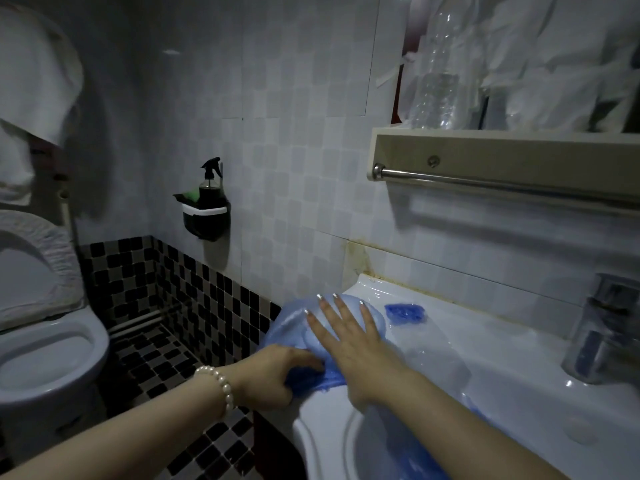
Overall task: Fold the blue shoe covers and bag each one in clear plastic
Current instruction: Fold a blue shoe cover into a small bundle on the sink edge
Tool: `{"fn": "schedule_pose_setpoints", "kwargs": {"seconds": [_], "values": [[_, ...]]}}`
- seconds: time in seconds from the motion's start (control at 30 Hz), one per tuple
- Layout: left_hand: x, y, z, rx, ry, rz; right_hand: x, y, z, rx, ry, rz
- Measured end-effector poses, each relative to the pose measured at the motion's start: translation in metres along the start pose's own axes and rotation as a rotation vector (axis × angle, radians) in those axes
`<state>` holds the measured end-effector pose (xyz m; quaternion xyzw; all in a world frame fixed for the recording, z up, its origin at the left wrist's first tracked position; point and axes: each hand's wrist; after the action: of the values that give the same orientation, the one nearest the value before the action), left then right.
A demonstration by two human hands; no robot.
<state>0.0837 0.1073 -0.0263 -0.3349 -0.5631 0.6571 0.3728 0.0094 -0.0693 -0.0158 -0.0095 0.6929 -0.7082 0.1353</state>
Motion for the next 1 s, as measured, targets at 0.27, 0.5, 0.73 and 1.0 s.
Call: {"fn": "schedule_pose_setpoints", "kwargs": {"seconds": [0.27,0.5,0.73,1.0], "values": [[-0.003,-0.006,-0.004,0.006,0.045,-0.072,-0.026,-0.001,0.014,-0.089,0.235,-0.392],[-0.003,-0.006,-0.01,0.188,0.038,-0.169,-0.036,-0.009,0.021,-0.186,0.259,-0.587],[-0.017,-0.004,-0.017,0.079,0.017,-0.268,-0.039,-0.009,0.023,-0.144,0.237,-0.642],[-0.017,-0.04,0.011,0.179,-0.185,0.228,-0.036,-0.007,0.017,-0.07,0.251,-0.556]]}}
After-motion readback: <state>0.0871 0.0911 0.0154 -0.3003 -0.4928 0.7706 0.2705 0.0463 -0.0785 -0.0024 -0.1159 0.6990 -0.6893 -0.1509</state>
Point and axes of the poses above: each hand's wrist, its own x-axis away from the middle knuckle, its own y-axis out of the palm, z = x × y, and after that the axes turned 15 degrees about -x, right-handed
